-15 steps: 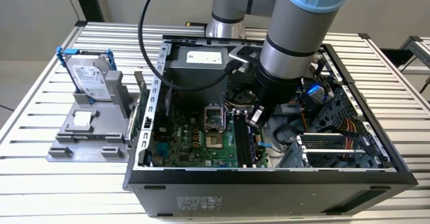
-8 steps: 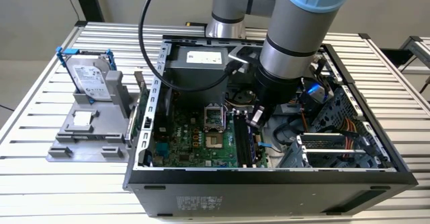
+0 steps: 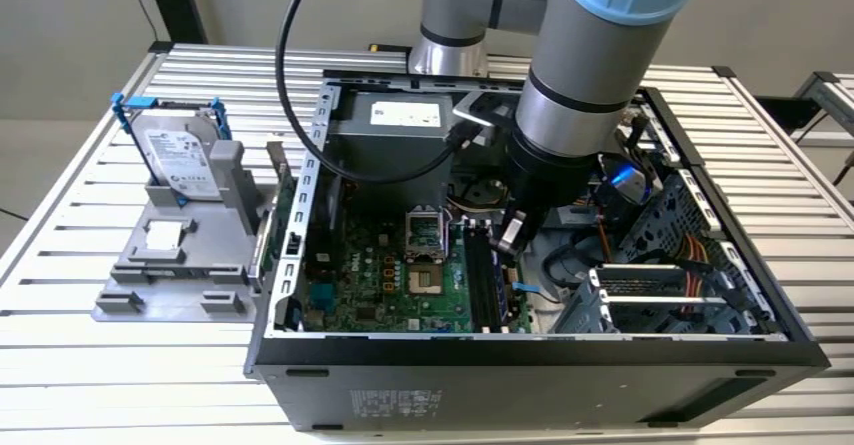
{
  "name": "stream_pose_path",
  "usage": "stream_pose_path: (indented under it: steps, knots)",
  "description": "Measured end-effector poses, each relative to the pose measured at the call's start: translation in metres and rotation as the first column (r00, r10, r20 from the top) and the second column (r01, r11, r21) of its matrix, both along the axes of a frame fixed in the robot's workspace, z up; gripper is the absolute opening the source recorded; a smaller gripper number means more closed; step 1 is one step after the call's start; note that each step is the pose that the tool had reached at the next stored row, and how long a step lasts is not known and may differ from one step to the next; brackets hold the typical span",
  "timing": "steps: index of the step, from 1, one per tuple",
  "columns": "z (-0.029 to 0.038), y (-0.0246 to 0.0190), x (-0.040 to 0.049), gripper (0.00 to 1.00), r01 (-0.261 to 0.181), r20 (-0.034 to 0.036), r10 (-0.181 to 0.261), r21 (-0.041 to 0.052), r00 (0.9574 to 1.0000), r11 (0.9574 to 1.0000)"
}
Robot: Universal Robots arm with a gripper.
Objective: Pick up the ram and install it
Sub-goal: 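Press down the ram until it locks into place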
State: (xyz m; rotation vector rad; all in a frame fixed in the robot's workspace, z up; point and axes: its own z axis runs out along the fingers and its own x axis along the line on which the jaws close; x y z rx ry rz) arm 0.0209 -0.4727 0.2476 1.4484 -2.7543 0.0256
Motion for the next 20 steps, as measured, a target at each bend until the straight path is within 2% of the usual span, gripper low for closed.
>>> stream_pose_path:
  steps: [6, 20]
  knots:
    - [0.0000, 0.0000, 0.0000, 0.00, -0.003, 0.0000, 0.003, 0.0000, 1.0000, 1.0000]
    - [0.0000, 0.0000, 0.0000, 0.00, -0.006, -0.0057, 0.006, 0.0001, 1.0000, 1.0000]
